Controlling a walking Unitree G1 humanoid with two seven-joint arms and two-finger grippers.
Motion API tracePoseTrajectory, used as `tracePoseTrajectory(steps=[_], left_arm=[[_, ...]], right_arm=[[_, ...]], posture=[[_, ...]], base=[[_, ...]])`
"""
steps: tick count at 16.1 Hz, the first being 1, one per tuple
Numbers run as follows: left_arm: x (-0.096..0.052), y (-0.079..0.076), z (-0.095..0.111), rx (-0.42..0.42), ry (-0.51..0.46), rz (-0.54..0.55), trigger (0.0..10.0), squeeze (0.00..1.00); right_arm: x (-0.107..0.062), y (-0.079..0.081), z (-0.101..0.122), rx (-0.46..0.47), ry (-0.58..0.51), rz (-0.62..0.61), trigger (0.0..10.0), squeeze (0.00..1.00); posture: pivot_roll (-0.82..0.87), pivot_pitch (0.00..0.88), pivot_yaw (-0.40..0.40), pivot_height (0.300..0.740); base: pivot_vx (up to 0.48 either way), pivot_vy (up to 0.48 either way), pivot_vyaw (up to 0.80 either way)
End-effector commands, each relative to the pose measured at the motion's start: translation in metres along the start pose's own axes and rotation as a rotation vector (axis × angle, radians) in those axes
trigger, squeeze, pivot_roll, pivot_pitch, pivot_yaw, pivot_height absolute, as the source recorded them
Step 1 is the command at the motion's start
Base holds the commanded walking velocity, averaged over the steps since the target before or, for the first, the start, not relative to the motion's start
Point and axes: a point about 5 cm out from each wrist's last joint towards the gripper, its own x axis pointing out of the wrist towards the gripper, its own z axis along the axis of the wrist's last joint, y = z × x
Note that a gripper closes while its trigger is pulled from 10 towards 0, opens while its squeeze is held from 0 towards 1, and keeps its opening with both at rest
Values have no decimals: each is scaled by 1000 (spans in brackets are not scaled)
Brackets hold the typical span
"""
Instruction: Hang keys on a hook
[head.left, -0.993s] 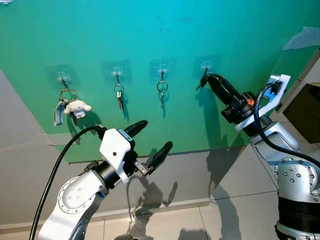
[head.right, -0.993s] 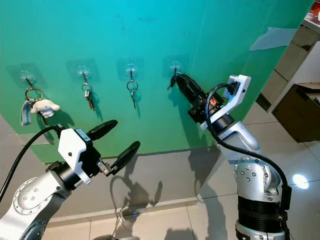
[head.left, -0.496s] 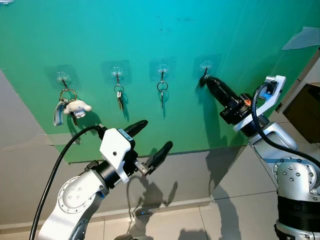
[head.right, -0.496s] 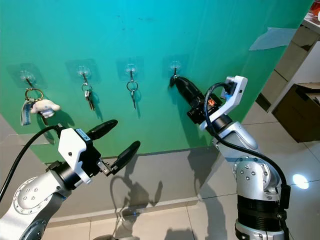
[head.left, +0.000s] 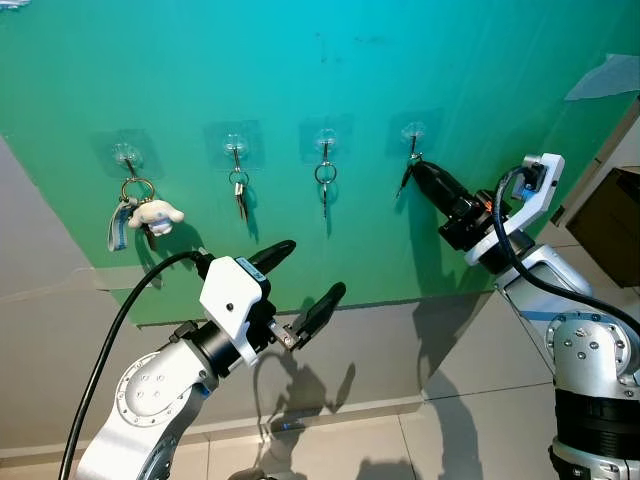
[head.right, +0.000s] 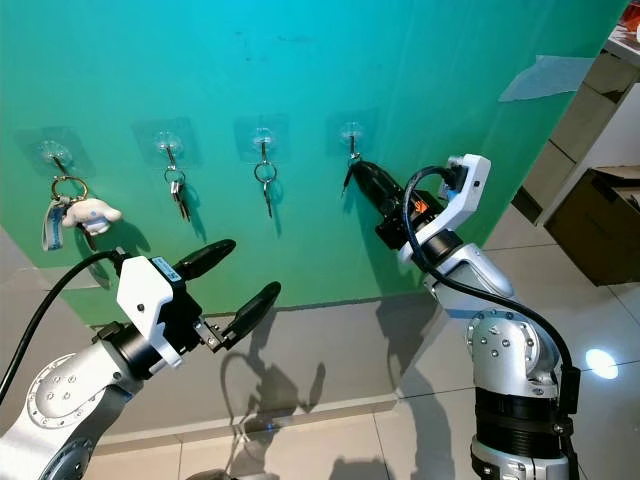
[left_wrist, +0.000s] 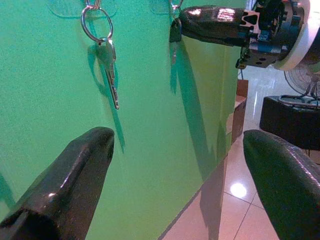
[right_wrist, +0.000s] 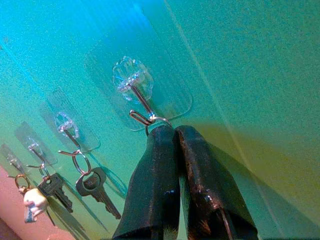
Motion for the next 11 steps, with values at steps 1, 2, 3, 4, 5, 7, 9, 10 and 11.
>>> tracePoseTrajectory(steps=[1, 2, 3, 4, 5, 7, 9, 10, 11], left_arm=[[2, -2, 4, 4, -6, -18, 10000, 0], [2, -2, 4, 5, -6, -18, 10000, 0], [3, -2, 4, 6, -6, -19, 10000, 0], [3, -2, 4, 7, -8, -19, 10000, 0], [3, -2, 4, 8, -11, -19, 10000, 0], [3, -2, 5, 5, -16, -21, 10000, 0], [4, -4, 9, -13, -42, -33, 10000, 0], [4, -9, 10, -37, -54, -55, 10000, 0], [3, -14, 10, -51, -52, -83, 10000, 0]], right_arm=[[0, -4, 0, -7, 25, -25, 10000, 0], [0, -3, -1, -9, 26, -22, 10000, 0], [0, -4, -1, -18, 31, -22, 10000, 0], [-1, -4, -3, -52, 44, -22, 10000, 0], [-1, -3, -3, -70, 50, -17, 10000, 243], [-2, -2, -3, -74, 47, -9, 10000, 1000], [-4, -3, -2, -74, 39, -3, 10000, 1000], [-6, -2, -3, -72, 34, 5, 10000, 1000], [-10, -1, -3, -70, 27, 13, 10000, 1000]], posture=[[17, 0, -9, 740], [17, 0, -9, 740], [18, 0, -9, 740], [18, 0, -9, 740], [17, 0, -7, 740], [17, 0, -6, 740], [17, 0, -9, 740], [16, 0, -8, 740], [16, 0, -8, 740]], base=[[0, 0, 0], [0, 0, 0], [0, 0, 0], [0, 0, 0], [0, 0, 0], [0, 0, 0], [0, 0, 0], [0, 0, 0], [0, 0, 0]])
